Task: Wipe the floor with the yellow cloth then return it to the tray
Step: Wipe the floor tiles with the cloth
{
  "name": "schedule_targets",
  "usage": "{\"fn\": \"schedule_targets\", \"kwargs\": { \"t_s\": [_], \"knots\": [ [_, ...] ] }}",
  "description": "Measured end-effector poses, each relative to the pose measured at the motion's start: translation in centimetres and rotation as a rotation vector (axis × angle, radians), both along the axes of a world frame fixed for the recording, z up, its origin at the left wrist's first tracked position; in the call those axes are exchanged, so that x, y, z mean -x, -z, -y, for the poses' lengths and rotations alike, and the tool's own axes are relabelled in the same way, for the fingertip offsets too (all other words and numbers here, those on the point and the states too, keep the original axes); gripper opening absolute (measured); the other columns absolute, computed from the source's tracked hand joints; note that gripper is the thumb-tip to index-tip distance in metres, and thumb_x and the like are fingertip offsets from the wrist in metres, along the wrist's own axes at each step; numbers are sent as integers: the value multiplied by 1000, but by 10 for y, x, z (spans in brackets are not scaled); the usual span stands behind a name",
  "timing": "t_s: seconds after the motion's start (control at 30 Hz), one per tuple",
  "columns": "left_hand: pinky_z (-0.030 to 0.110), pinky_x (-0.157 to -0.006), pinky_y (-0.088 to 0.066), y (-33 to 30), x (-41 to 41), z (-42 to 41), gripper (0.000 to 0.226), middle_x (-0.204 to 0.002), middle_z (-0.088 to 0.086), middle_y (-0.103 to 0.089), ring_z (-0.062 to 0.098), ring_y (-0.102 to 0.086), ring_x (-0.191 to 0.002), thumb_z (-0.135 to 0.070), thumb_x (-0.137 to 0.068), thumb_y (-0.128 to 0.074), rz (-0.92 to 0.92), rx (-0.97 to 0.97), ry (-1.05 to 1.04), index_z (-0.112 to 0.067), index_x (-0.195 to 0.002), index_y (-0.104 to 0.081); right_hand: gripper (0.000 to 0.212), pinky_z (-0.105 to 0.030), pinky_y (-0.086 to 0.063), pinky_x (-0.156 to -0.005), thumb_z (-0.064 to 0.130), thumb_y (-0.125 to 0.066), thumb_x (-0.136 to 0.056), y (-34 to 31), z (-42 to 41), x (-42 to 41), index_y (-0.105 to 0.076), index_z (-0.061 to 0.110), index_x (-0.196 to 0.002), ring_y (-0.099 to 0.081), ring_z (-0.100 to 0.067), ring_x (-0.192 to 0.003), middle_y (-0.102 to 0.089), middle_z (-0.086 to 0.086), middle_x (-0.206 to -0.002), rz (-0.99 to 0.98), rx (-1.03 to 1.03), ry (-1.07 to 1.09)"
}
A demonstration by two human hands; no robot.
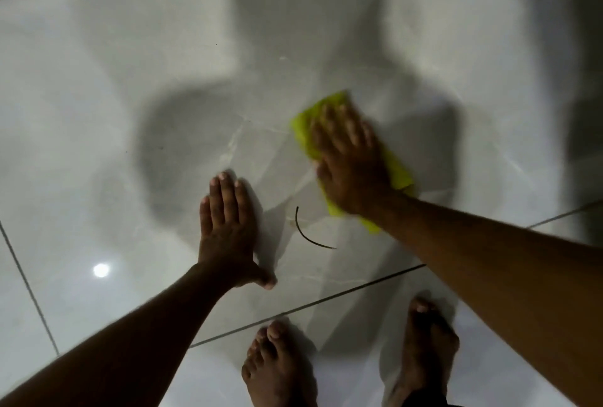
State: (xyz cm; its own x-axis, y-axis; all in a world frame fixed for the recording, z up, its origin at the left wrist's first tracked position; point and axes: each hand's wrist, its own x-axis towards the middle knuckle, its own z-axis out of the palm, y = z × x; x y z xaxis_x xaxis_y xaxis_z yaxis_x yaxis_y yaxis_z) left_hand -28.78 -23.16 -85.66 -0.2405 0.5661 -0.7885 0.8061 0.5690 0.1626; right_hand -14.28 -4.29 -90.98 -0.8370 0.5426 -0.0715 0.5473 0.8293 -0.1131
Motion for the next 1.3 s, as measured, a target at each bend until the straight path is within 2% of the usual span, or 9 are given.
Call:
{"fn": "schedule_targets", "kwargs": {
  "t_s": [0.17, 0.23, 0.4, 0.63, 0.77, 0.83, 1.0, 1.2, 1.3],
  "knots": [
    [51, -112, 22, -4, 0, -4, 188, -139, 24, 55, 39, 46, -134, -77, -13, -79, -5, 24, -37, -1, -136, 41, 55, -49, -36, -116, 41, -43, -102, -4, -56, -61, -35, 24, -153, -24, -27, -151, -29, -4, -163, 80, 122, -1207],
    [49, -109, 26, -2, 0, -5, 189, -138, 23, 56, 40, 47, -133, -76, -12, -79, 0, 32, -49, -1, -135, 42, 54, -51, -29, -120, 43, -39, -101, -2, -85, -55, -38, 23, -152, -25, -30, -151, -32, -8, -161, 56, 106, -996],
    [47, -106, 32, -1, 2, -6, 188, -135, 22, 59, 40, 49, -130, -76, -13, -79, 4, 38, -36, 0, -135, 42, 67, -52, -21, -119, 42, -44, -94, -1, 4, 14, -29, 20, -155, -22, -37, -151, -27, -12, -163, -60, 0, 284],
    [46, -103, 34, -7, 2, -6, 187, -133, 21, 60, 39, 51, -129, -77, -15, -79, 6, 39, -36, -1, -133, 45, 58, -49, -25, -121, 41, -36, -102, -6, -20, -69, -26, 24, -156, -21, -30, -152, -25, -6, -164, 89, 37, -958],
    [48, -105, 31, -3, 1, -5, 188, -134, 20, 61, 38, 51, -129, -76, -13, -79, -2, 34, -30, -2, -133, 45, 66, -52, -26, -119, 39, -46, -100, 2, 11, -56, -23, 15, -157, -27, -40, -149, -31, -18, -160, -9, -28, 315],
    [47, -105, 31, -2, 1, -5, 188, -135, 20, 60, 38, 51, -130, -76, -13, -79, -1, 30, -22, -2, -132, 46, 66, -54, -23, -118, 40, -43, -100, -4, 52, -50, -25, 10, -156, -23, -42, -149, -28, -21, -161, 42, 17, 578],
    [46, -104, 33, -4, 1, -4, 188, -135, 21, 60, 38, 51, -129, -76, -14, -79, -2, 28, -29, -2, -132, 47, 64, -48, -18, -123, 46, -37, -100, -6, -1, -110, -22, 22, -157, -14, -29, -154, -18, -6, -166, 153, 131, -906],
    [49, -107, 29, -2, 1, -5, 187, -134, 21, 60, 39, 51, -129, -77, -15, -79, -11, 23, -14, -2, -133, 46, 65, -54, -22, -118, 44, -39, -98, -7, 90, -43, -28, 15, -155, -23, -38, -150, -28, -17, -162, 24, 122, 533],
    [48, -107, 30, -3, 1, -5, 187, -134, 23, 59, 40, 51, -129, -77, -15, -79, -13, 31, -23, -1, -133, 45, 66, -53, -20, -123, 44, -34, -100, -1, 50, -60, -17, 18, -158, -14, -35, -153, -18, -12, -166, 94, 158, -479]
  ]
}}
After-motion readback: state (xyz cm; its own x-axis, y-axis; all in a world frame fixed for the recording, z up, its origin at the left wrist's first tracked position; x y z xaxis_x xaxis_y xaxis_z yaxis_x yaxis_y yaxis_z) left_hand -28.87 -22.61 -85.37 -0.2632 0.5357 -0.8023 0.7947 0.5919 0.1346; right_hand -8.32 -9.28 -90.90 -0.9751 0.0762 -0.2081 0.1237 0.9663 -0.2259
